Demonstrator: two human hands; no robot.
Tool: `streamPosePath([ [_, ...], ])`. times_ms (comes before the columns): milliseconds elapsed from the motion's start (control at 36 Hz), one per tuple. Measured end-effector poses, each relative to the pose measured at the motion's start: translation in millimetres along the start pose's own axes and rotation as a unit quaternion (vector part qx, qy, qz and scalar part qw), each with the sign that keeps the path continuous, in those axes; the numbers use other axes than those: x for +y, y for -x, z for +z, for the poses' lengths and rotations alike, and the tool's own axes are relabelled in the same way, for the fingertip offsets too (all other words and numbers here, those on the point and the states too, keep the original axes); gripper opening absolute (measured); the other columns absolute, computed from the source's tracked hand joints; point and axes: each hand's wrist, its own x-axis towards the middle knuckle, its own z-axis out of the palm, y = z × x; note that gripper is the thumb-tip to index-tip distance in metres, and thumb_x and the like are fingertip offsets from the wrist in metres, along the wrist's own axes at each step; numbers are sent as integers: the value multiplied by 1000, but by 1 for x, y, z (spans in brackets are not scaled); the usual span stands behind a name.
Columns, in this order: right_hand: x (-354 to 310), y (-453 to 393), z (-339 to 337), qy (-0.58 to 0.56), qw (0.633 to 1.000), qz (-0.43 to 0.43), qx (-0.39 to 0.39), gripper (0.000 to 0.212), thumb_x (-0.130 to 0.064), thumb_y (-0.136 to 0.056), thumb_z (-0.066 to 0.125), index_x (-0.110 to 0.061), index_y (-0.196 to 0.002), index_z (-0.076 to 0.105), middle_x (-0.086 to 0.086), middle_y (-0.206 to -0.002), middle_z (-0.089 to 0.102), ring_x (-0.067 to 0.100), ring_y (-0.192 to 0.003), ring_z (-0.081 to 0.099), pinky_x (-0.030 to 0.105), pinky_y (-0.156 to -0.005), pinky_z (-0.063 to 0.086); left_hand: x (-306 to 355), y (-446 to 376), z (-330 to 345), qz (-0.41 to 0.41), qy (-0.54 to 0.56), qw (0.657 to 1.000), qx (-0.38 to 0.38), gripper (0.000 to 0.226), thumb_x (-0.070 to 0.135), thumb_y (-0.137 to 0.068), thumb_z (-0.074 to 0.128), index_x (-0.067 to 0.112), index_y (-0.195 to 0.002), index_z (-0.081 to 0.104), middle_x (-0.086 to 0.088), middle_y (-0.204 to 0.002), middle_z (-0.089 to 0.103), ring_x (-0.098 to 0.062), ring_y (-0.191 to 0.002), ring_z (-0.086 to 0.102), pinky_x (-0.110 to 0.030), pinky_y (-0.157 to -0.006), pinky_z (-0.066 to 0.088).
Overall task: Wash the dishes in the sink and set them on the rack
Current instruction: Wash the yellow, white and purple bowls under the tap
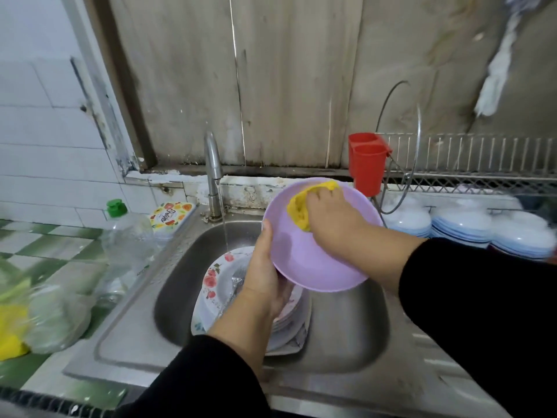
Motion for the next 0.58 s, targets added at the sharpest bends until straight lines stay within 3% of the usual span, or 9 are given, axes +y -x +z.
streamPosePath([
  [56,-11,-4,-5,-271,961,33,54,35,-1,-82,47,-11,-116,48,8,-113,52,30,-110,49,36,-90,42,9,-2,7,11,-3,1000,-17,61,59,-87,35,16,-122,60,-8,-119,67,-25,-113,61,-43,-98,45],
  [111,-18,0,-20,-405,914,-2,-30,39,1,-84,43,-19,-118,48,2,-104,54,23,-96,54,31,-78,43,20,-2,11,21,19,999,-22,71,63,-81,37,12,-128,56,-14,-124,63,-30,-117,58,-50,-105,39],
  [167,-16,9,-36,-336,923,-89,-166,47,3,-87,41,-26,-123,48,5,-113,55,22,-95,51,29,-76,40,32,-3,10,24,22,999,3,71,65,-83,35,9,-118,61,-17,-115,67,-32,-110,62,-51,-101,42],
  [222,-4,15,-54,-156,942,-149,-258,50,1,-88,42,-28,-128,49,7,-128,50,26,-107,48,30,-84,39,40,-6,6,42,8,999,12,61,61,-91,30,13,-107,64,-12,-104,72,-26,-98,68,-44,-92,49],
  [278,4,15,-64,51,952,-161,-255,44,-5,-91,49,-23,-132,50,7,-134,45,28,-119,43,31,-84,38,44,-9,7,72,-25,997,5,54,57,-95,26,20,-105,63,-2,-96,74,-16,-87,71,-35,-79,52],
  [333,3,15,-72,191,950,-157,-189,36,-13,-94,50,-16,-130,51,7,-135,43,28,-125,38,33,-82,35,51,-11,14,96,-42,994,-5,51,56,-96,25,22,-109,62,2,-96,74,-12,-86,71,-31,-71,53],
  [389,2,13,-78,212,953,-146,-159,35,-14,-94,49,-15,-129,49,8,-134,43,29,-126,36,36,-87,34,61,-16,21,126,-40,991,-2,52,56,-94,31,22,-121,58,2,-105,72,-13,-94,69,-28,-70,55],
  [472,5,13,-82,172,953,-153,-196,44,-13,-92,51,-14,-135,40,9,-135,44,30,-127,38,43,-99,32,76,-22,28,176,-37,983,28,65,58,-82,45,18,-133,52,-4,-121,66,-20,-109,63,-30,-80,54],
  [583,23,20,-95,48,937,-137,-317,90,-21,-91,56,-27,-151,-11,8,-159,2,26,-146,7,49,-116,15,85,-28,31,196,-23,979,45,72,64,-75,53,21,-133,51,-5,-124,64,-25,-113,61,-39,-84,51],
])
